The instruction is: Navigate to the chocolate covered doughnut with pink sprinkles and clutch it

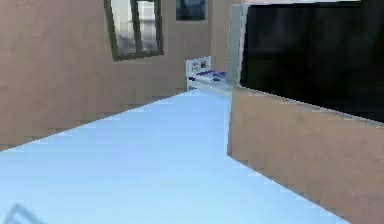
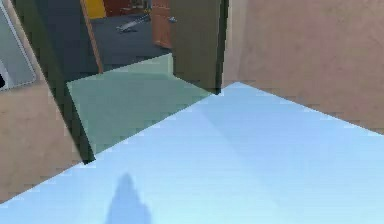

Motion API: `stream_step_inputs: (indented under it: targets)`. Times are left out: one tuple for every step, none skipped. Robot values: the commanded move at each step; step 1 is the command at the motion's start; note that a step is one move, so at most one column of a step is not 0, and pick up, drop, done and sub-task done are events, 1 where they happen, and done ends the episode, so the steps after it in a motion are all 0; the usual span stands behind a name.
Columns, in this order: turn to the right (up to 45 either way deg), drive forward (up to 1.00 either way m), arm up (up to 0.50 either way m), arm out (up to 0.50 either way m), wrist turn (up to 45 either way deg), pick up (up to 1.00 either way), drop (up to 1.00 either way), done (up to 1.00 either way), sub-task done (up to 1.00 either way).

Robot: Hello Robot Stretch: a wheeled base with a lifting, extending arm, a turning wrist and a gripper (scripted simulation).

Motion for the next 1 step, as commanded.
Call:
stream_step_inputs:
  targets:
    - [45.0, 0.00, 0.00, 0.00, 0.0, 0.00, 0.00, 0.00, 0.00]
